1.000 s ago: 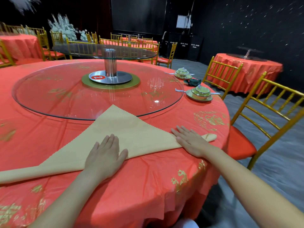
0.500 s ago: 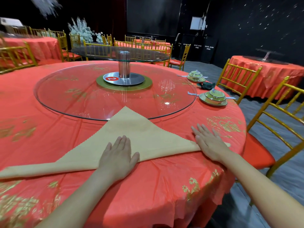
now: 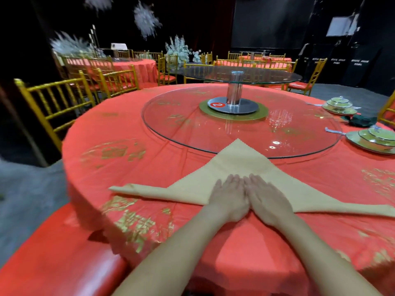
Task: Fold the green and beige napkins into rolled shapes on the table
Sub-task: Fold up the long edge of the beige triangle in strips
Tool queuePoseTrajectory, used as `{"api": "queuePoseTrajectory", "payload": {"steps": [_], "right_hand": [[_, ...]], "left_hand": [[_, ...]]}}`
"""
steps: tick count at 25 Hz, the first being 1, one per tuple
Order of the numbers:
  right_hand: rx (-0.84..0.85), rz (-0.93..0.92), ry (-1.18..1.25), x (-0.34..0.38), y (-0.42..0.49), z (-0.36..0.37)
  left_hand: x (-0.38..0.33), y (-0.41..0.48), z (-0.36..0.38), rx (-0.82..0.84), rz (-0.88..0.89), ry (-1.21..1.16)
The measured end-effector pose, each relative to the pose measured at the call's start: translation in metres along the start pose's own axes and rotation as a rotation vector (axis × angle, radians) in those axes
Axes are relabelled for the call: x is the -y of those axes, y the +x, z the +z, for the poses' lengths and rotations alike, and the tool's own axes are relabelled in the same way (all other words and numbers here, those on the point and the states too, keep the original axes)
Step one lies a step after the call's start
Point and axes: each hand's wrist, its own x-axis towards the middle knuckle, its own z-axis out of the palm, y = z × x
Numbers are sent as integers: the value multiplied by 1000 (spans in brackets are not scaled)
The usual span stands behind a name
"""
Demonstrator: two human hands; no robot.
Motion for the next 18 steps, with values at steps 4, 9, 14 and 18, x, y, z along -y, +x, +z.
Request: {"api": "queuePoseTrajectory", "payload": {"steps": [4,9,14,18], "right_hand": [[-14,3,-20,-1,2,5],[-17,1,-19,-4,2,6],[-16,-10,1,-5,2,6],[-7,-2,-6,-5,3,6]], "left_hand": [[34,-12,-8,13,30,33],[82,-39,-18,20,-6,63],[122,-61,-26,-3,-21,71],[154,-77,-35,19,-88,105]]}}
